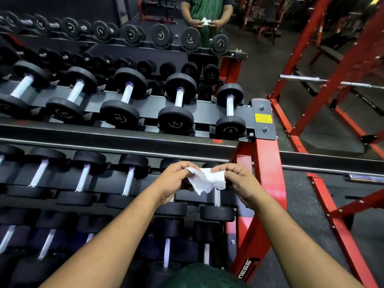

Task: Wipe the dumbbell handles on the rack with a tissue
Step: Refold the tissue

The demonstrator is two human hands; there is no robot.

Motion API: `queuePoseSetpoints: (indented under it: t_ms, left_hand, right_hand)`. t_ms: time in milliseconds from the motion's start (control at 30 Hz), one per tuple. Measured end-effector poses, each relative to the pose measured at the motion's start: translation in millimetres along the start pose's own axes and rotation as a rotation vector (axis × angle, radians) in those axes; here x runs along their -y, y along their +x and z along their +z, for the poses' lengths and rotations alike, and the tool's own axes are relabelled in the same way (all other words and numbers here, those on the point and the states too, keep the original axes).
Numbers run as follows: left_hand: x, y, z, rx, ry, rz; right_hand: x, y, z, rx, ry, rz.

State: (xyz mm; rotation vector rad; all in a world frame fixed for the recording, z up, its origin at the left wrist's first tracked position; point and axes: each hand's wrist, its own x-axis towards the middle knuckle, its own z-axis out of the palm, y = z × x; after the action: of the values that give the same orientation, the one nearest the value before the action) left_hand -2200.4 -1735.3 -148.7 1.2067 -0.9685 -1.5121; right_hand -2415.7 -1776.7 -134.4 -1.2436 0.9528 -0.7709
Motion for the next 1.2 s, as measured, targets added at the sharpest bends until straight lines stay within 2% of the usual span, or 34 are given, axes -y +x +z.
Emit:
queuePoseSetpoints:
  t_ms: [167, 333, 433, 633, 767, 833, 900, 933, 1067, 1200]
  left_hand:
    - [-4.1, -1.8, -1.7, 0.075, -0.091, -0.024]
    - [-1.3, 1.1, 1.5, -0.011, 0.061, 0.006]
    - [4.3, 1.3, -2.0, -0.011, 0.11, 0.058]
    - [2.1, -1.6, 0.5, 0.002, 0.139, 0.038]
    - [-2.7, -2.1, 0.1, 0.039, 0.264, 0.019]
    - [-7.2, -2.4, 0.3, 0.084, 0.392, 0.029]
    - [-10.8, 0.1, 1.4, 0.126, 0.488, 0.043]
    - [-11.9, 2.3, 1.7, 0.139, 0.508, 0.052]
    - [-18.4, 8.1, 5.4, 0.168, 0.42, 0.044]
    - [-14.1, 10.0, 2.1, 0.154, 0.343, 0.063]
  right_hand:
    - [7.3, -1.7, -5.6, 0.019, -0.074, -0.008]
    - [-5.4, 3.2, -9.1, 0.033, -0.124, -0.076]
    - [-8.6, 4.5, -7.8, 0.067, -0.048, -0.08]
    - [-6.9, 6.2, -16.0, 0.091, -0.028, -0.007]
    - [-7.7, 10.6, -26.8, 0.153, -0.294, 0.096]
    - [-2.3, 13.3, -25.5, 0.087, -0.422, 0.053]
    - [1.9, 17.1, -20.0, 0.023, -0.423, -0.027]
    - [4.6, 17.7, -15.2, 0.046, -0.41, -0.03]
    - [-3.0, 18.1, -1.1, 0.199, -0.632, -0.012]
    - [-12.3, 14.9, 3.8, 0.139, -0.581, -0.044]
